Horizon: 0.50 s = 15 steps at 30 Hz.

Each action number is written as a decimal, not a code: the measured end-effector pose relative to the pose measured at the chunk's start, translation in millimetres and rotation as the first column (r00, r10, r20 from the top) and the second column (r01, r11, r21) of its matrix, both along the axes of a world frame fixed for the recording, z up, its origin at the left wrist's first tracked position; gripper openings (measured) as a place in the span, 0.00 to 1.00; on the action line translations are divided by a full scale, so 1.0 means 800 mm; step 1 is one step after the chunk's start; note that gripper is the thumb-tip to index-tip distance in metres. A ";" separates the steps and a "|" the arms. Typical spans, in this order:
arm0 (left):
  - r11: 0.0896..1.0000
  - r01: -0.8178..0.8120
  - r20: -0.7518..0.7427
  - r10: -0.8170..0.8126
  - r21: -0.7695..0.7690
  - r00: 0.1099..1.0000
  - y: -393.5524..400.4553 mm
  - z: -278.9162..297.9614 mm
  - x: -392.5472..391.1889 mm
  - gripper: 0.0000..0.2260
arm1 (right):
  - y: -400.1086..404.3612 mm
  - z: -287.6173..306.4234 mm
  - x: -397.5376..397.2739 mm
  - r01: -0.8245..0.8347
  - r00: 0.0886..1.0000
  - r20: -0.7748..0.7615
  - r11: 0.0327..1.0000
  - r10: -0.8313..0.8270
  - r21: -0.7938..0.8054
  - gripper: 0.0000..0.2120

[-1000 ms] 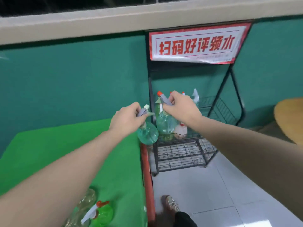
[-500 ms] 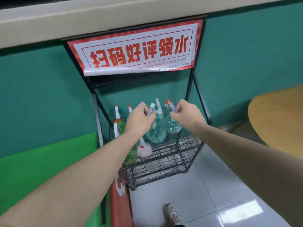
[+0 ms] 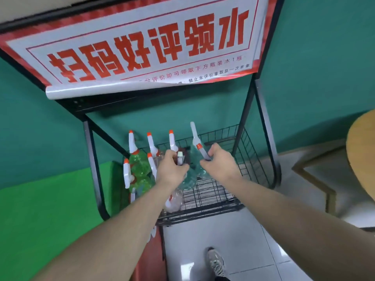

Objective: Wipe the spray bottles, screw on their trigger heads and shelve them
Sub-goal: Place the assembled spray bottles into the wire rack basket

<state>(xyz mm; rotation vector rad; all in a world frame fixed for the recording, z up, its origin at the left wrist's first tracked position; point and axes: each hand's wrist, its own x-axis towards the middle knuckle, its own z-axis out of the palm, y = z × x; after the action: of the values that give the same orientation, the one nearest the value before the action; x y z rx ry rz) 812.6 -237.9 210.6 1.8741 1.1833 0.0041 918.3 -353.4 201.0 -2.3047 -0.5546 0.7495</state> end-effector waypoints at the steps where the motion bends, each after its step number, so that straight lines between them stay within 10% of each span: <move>1: 1.000 -0.010 -0.012 0.009 -0.001 1.000 0.004 -0.006 0.000 0.11 | 0.006 -0.005 -0.001 0.007 1.000 -0.016 1.000 -0.007 0.016 0.11; 15: 1.000 -0.031 -0.074 0.030 -0.005 0.997 0.030 -0.049 0.005 0.13 | 0.030 -0.052 -0.009 0.115 0.985 -0.126 0.993 -0.115 -0.003 0.10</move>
<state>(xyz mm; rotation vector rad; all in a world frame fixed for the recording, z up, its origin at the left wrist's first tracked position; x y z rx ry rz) 816.7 -214.1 171.3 1.8649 1.2610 -0.0528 910.7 -329.5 159.6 -2.2454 -0.3620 0.8302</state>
